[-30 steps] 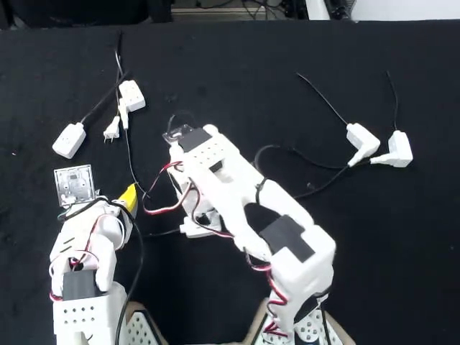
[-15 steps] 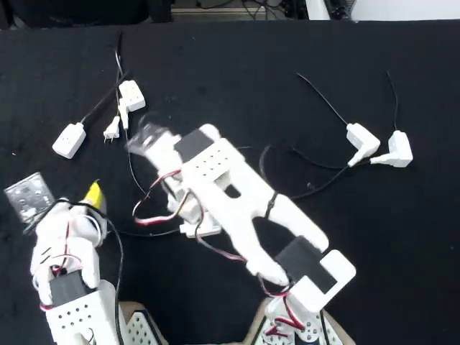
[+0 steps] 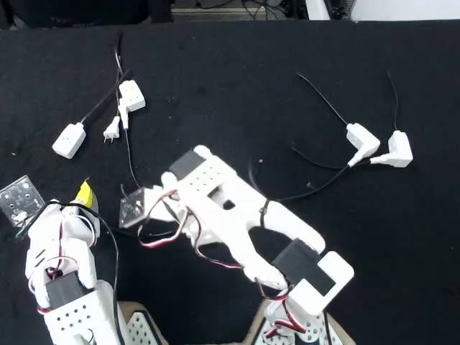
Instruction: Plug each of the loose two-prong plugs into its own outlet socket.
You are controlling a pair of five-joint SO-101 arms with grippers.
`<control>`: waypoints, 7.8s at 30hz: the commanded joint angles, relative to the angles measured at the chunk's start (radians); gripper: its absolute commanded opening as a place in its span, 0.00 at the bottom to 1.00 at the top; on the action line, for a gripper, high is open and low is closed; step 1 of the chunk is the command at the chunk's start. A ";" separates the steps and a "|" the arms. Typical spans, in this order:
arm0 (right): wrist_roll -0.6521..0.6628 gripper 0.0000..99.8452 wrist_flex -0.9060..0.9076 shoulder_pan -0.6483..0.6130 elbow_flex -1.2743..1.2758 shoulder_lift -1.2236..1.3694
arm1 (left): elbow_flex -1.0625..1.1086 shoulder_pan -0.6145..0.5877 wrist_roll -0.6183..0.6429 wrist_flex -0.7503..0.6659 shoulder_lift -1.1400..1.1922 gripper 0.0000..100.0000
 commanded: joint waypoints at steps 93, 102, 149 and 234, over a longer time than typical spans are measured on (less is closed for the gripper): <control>-0.822 0.21 0.304 0.901 -1.730 0.440 | -0.054 0.028 0.003 -0.002 -0.011 0.25; -0.822 0.21 0.302 0.750 -1.259 0.062 | -0.054 0.028 0.003 0.000 -0.011 0.25; -0.796 0.14 -0.980 0.132 0.662 -0.443 | -0.472 0.096 -0.299 0.104 0.275 0.25; -0.792 0.14 -0.982 0.135 0.671 -0.440 | -3.304 0.354 0.032 0.480 3.093 0.03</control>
